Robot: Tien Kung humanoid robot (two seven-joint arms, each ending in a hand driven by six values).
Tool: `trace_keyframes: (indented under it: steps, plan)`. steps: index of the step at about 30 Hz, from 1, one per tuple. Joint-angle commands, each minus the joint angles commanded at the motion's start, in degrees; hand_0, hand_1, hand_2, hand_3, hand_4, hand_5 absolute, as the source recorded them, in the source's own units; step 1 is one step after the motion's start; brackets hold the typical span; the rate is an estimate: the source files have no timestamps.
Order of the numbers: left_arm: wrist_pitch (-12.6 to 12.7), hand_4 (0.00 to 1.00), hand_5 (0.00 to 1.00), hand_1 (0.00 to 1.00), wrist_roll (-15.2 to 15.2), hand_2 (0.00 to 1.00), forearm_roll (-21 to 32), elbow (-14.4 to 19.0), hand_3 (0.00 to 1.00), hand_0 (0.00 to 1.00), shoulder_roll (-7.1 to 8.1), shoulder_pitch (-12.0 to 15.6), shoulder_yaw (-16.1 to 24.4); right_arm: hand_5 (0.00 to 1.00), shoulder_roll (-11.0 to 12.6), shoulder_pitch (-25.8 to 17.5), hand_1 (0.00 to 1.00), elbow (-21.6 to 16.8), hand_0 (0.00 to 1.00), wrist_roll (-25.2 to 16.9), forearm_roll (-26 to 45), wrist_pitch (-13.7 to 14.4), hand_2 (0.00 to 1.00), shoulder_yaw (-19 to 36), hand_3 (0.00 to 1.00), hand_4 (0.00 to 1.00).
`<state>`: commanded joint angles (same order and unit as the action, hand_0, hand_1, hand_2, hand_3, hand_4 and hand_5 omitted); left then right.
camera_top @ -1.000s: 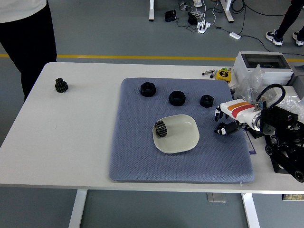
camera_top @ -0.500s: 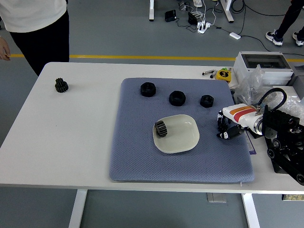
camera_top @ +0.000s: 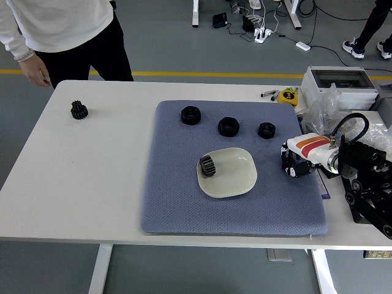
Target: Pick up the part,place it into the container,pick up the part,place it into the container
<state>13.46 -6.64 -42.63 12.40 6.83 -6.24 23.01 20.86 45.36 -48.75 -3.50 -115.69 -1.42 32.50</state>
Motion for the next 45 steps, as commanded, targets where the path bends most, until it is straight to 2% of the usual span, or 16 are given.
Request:
trace_keyframes:
  steps: [5, 6, 10, 12, 19, 27, 37, 40, 45]
  plan:
    - [0.03, 0.593, 0.499, 0.651, 0.08, 0.624, 0.23, 0.0, 0.555, 0.652, 0.01, -0.16, -0.17, 0.246, 0.17, -0.1, 0.413, -0.2, 0.368, 0.21, 0.57, -0.57, 0.477, 0.06, 0.5, 0.509]
    - [0.04, 0.593, 0.5, 0.651, 0.11, 0.624, 0.35, 0.0, 0.555, 0.652, 0.02, -0.19, -0.21, 0.229, 0.23, -0.14, 0.394, -0.29, 0.321, 0.23, 0.67, -0.64, 0.456, 0.07, 0.5, 0.494]
    - [0.04, 0.593, 0.5, 0.651, 0.12, 0.624, 0.32, -0.02, 0.555, 0.652, 0.0, -0.27, -0.21, 0.229, 0.46, -0.25, 0.394, -0.79, 0.321, 0.3, 0.72, -0.62, 0.456, 0.21, 0.5, 0.494]
    - [0.07, 0.593, 0.499, 0.649, 0.17, 0.623, 0.49, -0.02, 0.555, 0.652, 0.01, -0.27, -0.29, 0.223, 0.62, -0.3, 0.388, -1.26, 0.284, 0.29, 0.7, -0.47, 0.445, 0.33, 0.496, 0.489]
    - [0.07, 0.593, 0.499, 0.65, 0.16, 0.623, 0.45, -0.04, 0.555, 0.652, -0.02, -0.29, -0.26, 0.218, 1.03, -0.43, 0.385, -3.8, 0.28, 0.29, -0.2, 0.16, 0.44, 1.33, 0.496, 0.49]
    - [0.04, 0.593, 0.5, 0.651, 0.17, 0.624, 0.36, -0.05, 0.555, 0.652, 0.03, -0.36, -0.25, 0.222, 2.02, -0.46, 0.383, -12.27, 0.279, 1.16, -3.79, 0.73, 0.439, 3.44, 0.494, 0.492]
    - [0.1, 0.594, 0.501, 0.649, 0.18, 0.624, 0.41, -0.1, 0.555, 0.652, 0.09, -0.3, -0.22, 0.229, 2.27, 0.08, 0.382, -23.85, 0.278, 1.75, -6.9, 0.7, 0.438, 1.71, 0.497, 0.496]
    - [0.12, 0.594, 0.501, 0.649, 0.18, 0.624, 0.4, -0.11, 0.555, 0.652, 0.12, -0.28, -0.21, 0.229, 1.91, 0.49, 0.382, -25.01, 0.278, 1.89, -7.26, 0.4, 0.438, -0.17, 0.497, 0.496]
    - [0.16, 0.594, 0.501, 0.65, 0.15, 0.623, 0.44, -0.12, 0.555, 0.653, 0.13, -0.34, -0.21, 0.203, 1.05, 0.93, 0.384, -24.05, 0.269, 2.25, -7.36, -0.82, 0.441, -3.2, 0.504, 0.518]
